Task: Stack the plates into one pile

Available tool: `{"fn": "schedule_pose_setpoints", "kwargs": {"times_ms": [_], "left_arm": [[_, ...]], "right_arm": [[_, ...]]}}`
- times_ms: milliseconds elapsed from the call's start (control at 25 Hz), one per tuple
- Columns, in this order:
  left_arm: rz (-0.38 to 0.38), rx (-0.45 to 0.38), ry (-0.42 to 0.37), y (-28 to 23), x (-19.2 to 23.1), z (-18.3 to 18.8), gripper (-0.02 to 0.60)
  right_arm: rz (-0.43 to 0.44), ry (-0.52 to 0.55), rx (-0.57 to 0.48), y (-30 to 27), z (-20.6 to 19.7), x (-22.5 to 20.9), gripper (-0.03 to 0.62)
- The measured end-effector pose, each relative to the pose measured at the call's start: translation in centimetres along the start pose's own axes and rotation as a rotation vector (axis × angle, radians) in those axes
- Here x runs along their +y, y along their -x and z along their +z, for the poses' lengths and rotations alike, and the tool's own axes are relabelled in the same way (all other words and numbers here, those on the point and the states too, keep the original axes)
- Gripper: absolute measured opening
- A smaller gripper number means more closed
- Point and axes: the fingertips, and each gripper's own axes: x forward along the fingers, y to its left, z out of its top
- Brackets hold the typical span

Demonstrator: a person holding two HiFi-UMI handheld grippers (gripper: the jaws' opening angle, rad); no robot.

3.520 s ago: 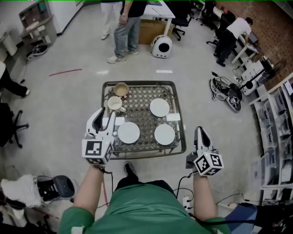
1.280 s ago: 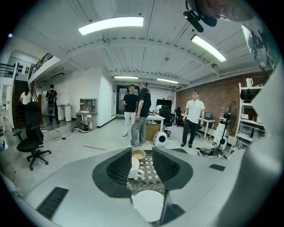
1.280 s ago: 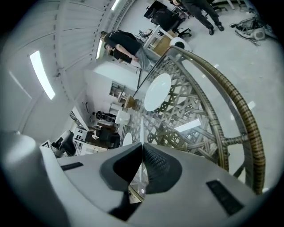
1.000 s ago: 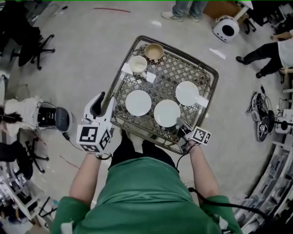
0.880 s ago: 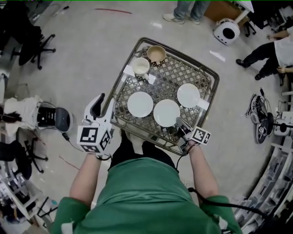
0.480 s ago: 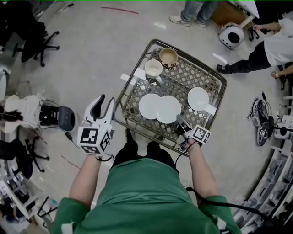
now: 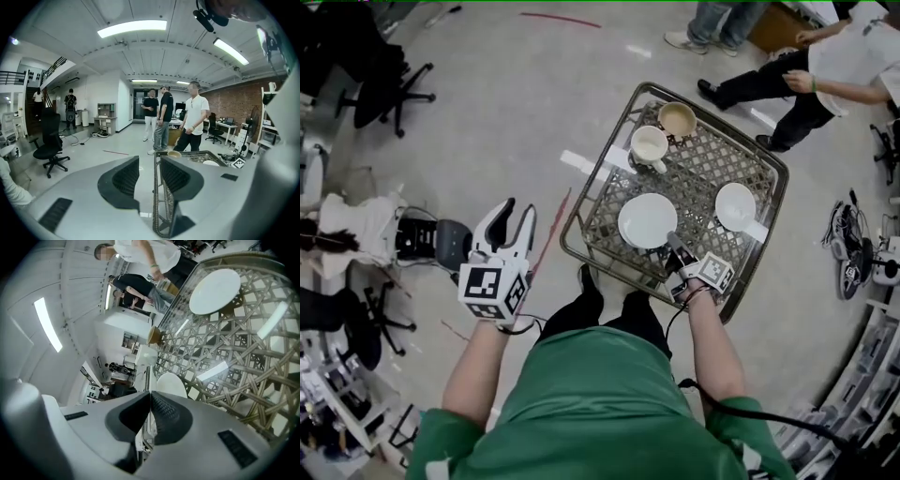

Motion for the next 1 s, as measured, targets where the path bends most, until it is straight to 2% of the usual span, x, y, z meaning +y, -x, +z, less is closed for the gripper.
{"fn": "schedule_pose_setpoints", "kwargs": {"times_ms": [200,480,680,840,920,1000], "left_arm": [[-0.007,0.003,-0.004,0.2,2.9,-0.3,0.156],[-0.027,0.003,-0.017,0.1,3.8,-0.5,0.155],[-0.024,0.003,-0.014,0.5,4.2,-0.5,0.155],[-0.023,0.001,-0.006,0.5,3.9,-0.8,0.155],[-0.025,-0.001,-0.002,0.4,3.7,-0.8,0.155],[-0.031,-0.004,0.001,0.1,3.3,-0.6,0.155]], "right_arm": [[-0.079,0.002,-0.013,-1.6,-1.8,-1.3,0.029],[-0.28,0.027,-0.038,-2.0,-2.6,-4.7,0.031],[-0.445,0.217,0.017,-2.4,-2.5,-5.0,0.069],[-0.514,0.394,0.076,-3.0,-2.2,-4.1,0.201],[-0.54,0.464,0.088,-2.9,-1.8,-3.5,0.219],[-0.548,0.486,0.077,-2.4,-1.2,-3.0,0.227]]}}
